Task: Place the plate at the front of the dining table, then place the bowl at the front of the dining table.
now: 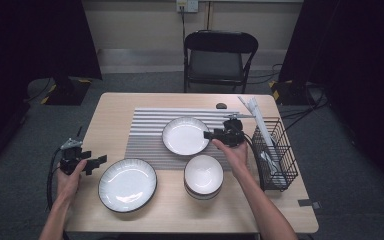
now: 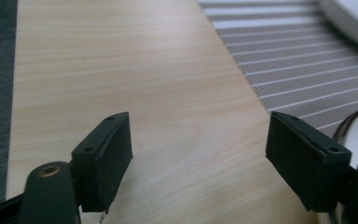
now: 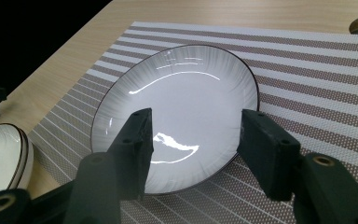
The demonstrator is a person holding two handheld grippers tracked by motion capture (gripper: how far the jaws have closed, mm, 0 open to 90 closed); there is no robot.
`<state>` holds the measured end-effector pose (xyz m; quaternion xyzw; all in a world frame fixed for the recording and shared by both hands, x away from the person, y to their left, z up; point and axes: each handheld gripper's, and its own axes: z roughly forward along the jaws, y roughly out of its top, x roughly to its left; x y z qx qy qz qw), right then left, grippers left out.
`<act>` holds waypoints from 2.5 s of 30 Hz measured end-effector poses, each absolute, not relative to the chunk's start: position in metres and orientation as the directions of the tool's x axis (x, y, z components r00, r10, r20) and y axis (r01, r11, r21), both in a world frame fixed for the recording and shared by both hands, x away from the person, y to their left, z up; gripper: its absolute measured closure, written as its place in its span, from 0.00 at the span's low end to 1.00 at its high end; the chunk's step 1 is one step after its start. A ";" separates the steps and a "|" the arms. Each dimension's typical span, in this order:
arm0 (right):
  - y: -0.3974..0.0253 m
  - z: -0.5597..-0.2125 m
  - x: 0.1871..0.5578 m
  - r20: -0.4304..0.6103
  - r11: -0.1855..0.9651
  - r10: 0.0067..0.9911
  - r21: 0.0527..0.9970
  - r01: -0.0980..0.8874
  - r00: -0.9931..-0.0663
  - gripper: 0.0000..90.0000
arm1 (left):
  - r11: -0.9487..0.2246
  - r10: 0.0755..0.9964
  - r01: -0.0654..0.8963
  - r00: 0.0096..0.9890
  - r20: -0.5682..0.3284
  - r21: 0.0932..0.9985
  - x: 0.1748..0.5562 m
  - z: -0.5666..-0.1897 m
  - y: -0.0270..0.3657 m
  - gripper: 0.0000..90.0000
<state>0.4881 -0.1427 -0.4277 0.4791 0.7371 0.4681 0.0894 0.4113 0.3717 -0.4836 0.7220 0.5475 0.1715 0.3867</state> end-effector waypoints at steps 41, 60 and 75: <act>-0.167 -0.373 0.435 0.239 0.051 0.816 0.877 0.478 -0.526 0.53 | -0.210 0.946 0.631 0.324 -0.008 0.747 0.411 -0.503 0.364 0.22; -0.189 -0.362 0.420 0.303 0.022 0.814 0.836 0.548 -0.495 0.40 | -0.209 0.946 0.632 0.324 -0.010 0.747 0.411 -0.503 0.364 0.22; -0.197 -0.368 0.408 0.327 0.045 0.780 0.821 0.569 -0.534 0.52 | -0.209 0.946 0.631 0.325 -0.010 0.747 0.411 -0.503 0.364 0.22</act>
